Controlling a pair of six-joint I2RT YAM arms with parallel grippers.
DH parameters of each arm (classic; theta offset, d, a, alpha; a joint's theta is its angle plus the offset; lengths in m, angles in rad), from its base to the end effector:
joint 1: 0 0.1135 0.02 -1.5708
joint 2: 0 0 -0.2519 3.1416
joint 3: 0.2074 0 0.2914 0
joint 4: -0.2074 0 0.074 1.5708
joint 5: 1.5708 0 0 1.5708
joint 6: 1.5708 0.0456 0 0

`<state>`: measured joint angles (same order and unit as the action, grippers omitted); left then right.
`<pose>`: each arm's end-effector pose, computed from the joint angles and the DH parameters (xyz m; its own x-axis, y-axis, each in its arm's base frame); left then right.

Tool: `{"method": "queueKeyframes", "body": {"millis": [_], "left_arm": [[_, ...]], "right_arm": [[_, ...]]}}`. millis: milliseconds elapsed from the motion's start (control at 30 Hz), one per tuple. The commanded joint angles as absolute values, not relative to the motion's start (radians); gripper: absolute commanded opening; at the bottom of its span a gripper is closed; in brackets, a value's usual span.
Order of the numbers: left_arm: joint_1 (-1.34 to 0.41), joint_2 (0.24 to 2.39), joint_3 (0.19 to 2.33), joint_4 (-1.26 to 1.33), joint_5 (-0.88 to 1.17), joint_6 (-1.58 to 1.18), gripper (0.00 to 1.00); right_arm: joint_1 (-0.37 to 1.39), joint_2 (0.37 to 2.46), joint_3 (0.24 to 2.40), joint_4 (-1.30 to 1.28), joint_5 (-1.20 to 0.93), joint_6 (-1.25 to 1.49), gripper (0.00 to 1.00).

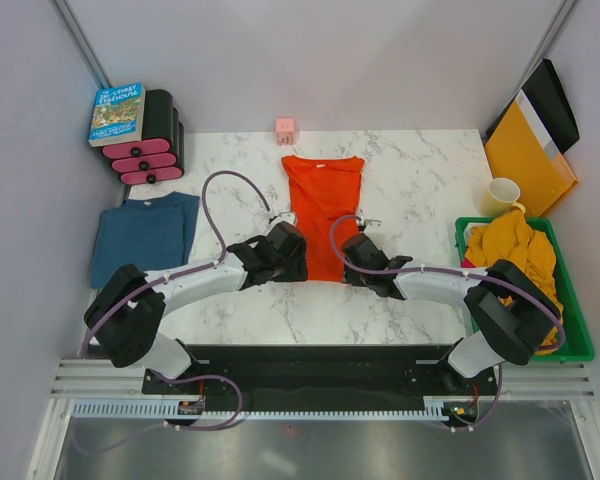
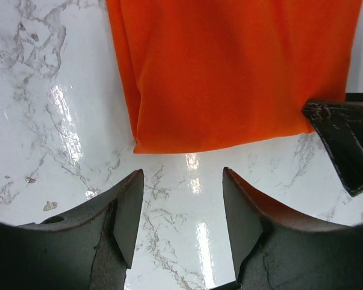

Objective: Fold and stack the t-shirts
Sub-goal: Grab one side of the 2/3 rectangular tshirt with both arms

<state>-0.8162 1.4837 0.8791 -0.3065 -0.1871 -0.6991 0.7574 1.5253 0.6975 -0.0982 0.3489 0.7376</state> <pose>0.2388 -0.2416 0.1578 -0.8247 -0.0459 -0.5637 0.1398 0.9492 -0.2819 0.2402 0.2057 0.1023 -0.7636 0.1478 -0.6286 0.0232 0.9791 0.2020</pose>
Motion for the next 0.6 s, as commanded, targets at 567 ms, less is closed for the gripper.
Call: {"method": "queueKeyframes", "body": {"millis": [567], "left_arm": [[-0.827, 1.635, 0.907, -0.328, -0.278, -0.799, 0.59]], "right_arm": [[0.769, 1.534, 0.635, -0.163, 0.319, 0.739, 0.5]]}}
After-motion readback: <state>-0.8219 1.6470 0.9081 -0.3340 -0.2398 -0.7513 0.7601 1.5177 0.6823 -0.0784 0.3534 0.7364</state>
